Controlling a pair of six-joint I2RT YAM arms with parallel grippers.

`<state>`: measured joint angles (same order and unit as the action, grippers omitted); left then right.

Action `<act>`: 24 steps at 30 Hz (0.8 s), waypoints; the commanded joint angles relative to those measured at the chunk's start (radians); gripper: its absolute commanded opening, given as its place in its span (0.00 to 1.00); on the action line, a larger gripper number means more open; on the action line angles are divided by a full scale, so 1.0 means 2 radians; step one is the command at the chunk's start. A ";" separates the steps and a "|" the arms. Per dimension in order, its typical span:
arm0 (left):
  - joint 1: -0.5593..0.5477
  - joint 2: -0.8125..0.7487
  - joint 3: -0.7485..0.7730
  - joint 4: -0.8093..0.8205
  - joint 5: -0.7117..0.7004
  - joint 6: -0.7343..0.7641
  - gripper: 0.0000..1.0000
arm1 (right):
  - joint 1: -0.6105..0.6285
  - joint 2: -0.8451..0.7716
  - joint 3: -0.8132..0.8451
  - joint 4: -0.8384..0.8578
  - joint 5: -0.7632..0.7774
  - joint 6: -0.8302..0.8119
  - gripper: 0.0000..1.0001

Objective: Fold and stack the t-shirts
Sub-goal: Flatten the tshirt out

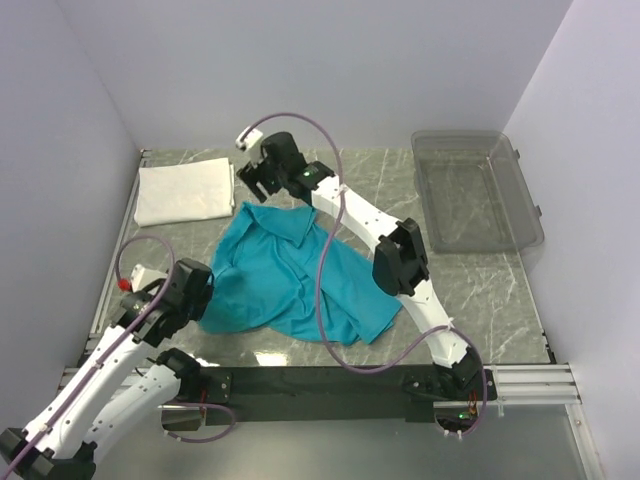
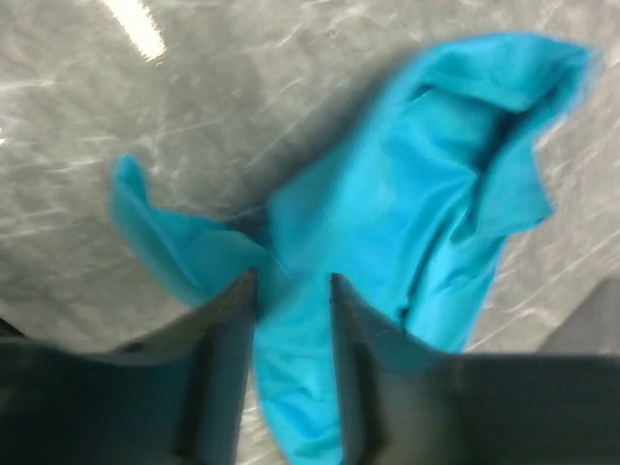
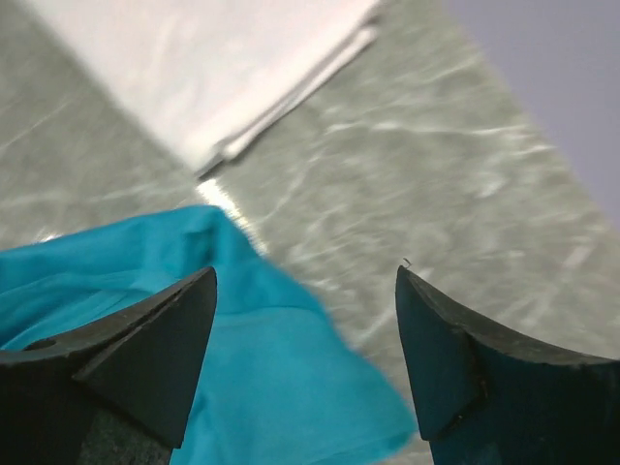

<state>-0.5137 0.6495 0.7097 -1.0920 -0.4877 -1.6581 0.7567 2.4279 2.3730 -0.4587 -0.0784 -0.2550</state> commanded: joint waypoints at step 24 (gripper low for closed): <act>0.037 0.404 0.215 0.361 0.383 1.014 0.81 | -0.232 -0.448 -0.531 -0.237 -0.334 -0.195 0.68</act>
<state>-0.4446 1.4189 1.0817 -0.4450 0.0792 0.0578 0.3122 1.6321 1.3586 -0.9810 -0.7021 -0.6949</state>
